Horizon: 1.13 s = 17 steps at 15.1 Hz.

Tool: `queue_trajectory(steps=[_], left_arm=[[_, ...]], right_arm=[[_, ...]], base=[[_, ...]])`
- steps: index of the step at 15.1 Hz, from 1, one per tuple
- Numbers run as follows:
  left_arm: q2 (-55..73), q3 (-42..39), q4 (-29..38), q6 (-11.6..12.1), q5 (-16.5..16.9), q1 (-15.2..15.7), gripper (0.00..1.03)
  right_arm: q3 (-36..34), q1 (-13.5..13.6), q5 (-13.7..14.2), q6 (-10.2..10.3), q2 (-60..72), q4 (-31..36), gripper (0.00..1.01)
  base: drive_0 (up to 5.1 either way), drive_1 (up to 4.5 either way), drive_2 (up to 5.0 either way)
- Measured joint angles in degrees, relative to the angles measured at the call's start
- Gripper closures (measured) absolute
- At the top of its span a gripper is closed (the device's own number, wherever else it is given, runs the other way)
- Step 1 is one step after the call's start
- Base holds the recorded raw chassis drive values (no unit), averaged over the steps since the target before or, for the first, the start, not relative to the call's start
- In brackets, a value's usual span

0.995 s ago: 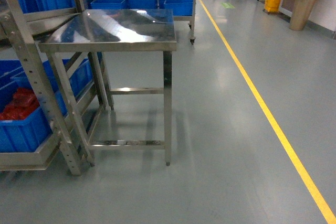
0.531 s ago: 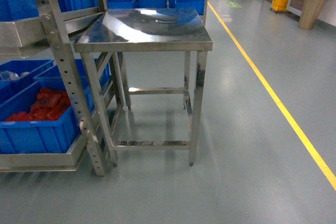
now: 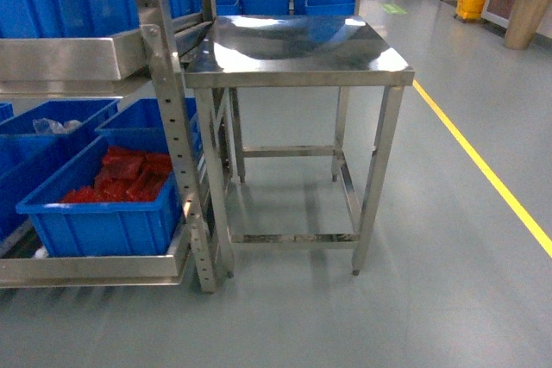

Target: Sort blue parts and orange caps into right shelf containers

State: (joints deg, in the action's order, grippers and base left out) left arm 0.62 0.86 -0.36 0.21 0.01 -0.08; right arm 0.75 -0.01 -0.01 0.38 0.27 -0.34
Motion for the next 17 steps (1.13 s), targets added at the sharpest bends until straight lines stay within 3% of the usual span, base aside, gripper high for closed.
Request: queue_trajectory(steps=[17], left_arm=[[0.0,0.0,0.1,0.0,-0.1,0.0,0.60]], right_arm=[[0.0,0.0,0.0,0.0,0.0,0.2,0.57]], base=[[-4.9,2.50,2.5]])
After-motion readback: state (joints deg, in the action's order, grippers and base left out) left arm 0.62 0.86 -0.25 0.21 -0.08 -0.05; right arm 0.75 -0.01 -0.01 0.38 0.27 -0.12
